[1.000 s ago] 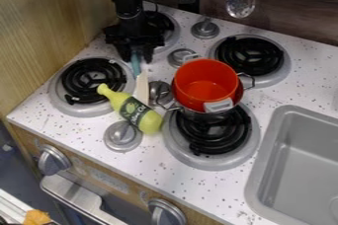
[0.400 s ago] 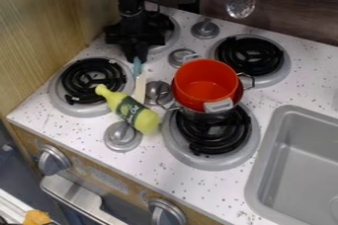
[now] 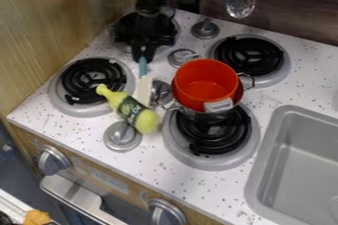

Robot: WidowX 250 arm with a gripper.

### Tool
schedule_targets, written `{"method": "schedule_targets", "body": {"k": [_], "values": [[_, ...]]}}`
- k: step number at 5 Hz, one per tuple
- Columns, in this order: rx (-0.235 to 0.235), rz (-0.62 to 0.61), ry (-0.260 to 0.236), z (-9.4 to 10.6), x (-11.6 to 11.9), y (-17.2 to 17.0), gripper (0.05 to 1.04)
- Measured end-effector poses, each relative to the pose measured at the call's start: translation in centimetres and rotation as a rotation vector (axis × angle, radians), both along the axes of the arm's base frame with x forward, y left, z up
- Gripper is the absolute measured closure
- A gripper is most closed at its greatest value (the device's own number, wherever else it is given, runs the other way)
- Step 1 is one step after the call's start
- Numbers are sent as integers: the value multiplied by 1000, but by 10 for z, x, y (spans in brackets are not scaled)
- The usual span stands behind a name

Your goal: Put the blue knife in the orange pot on the lower right burner

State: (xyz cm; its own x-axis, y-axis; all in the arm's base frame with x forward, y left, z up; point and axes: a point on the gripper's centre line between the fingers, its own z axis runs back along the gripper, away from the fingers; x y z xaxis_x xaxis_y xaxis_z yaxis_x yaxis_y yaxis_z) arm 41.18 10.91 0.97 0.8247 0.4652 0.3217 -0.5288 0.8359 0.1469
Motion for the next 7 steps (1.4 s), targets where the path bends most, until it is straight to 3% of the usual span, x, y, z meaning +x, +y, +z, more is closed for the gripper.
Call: {"method": "schedule_targets", "body": {"k": [1,2,3,4,5,7], "values": [[44,33,26,2,-4,2,849],[96,79,20,14,-1,14,866],[113,229,0,24,-5,37,868],[104,335,-45,39,-4,44,868],[67,351,-83,55,-7,53,868],[2,351,-40,72,-19,61,868]]}}
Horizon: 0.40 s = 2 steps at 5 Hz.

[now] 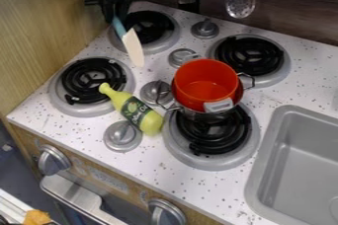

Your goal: Put the blue knife in the orange pot on the lower right burner

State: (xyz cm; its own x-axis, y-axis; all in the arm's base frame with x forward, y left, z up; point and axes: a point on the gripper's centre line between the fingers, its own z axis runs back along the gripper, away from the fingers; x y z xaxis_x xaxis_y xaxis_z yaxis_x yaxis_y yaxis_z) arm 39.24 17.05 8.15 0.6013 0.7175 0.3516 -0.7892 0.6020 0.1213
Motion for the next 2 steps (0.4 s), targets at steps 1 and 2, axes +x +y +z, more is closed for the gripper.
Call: {"method": "schedule_targets", "body": {"k": [1,2], "values": [[0,84,-11,14,-12,-4,868],[12,186,-17,15,-19,-28,868]]}}
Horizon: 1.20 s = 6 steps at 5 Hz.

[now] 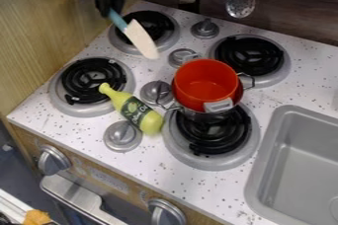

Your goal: Put the blue knife in the orange pot on the lower right burner

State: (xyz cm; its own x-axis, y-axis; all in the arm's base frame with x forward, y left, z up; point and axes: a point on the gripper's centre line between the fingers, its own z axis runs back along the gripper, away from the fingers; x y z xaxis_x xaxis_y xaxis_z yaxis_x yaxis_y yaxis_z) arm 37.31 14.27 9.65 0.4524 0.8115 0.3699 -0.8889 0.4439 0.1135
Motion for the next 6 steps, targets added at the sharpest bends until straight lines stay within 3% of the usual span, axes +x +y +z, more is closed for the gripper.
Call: {"method": "schedule_targets", "body": {"k": [1,3,4,5,6], "values": [[29,46,-78,-4,-7,-45,868],[-47,79,-33,-5,-12,-94,868],[-70,111,-35,-2,-12,-114,868],[-129,131,-48,-5,-11,-128,868],[-126,117,-104,-11,-7,-138,868]]}}
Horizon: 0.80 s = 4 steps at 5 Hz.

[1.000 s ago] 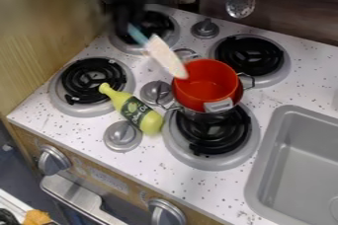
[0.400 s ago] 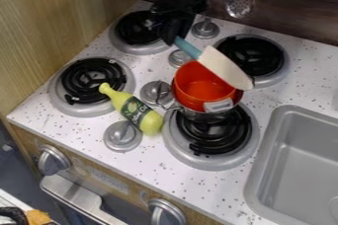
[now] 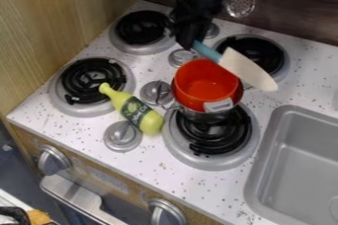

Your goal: Put the blue knife in the orange pot on the lower right burner

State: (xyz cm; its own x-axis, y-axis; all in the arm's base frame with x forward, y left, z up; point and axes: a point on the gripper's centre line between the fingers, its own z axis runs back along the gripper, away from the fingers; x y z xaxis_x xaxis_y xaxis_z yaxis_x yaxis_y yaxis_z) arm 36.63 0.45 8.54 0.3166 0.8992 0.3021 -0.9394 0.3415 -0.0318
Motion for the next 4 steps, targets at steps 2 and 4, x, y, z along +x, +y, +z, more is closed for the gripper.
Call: {"method": "schedule_targets", "body": {"k": [2,4], "values": [[-3,36,16,-12,-10,-6,868],[-33,50,42,-17,-23,-17,868]]}}
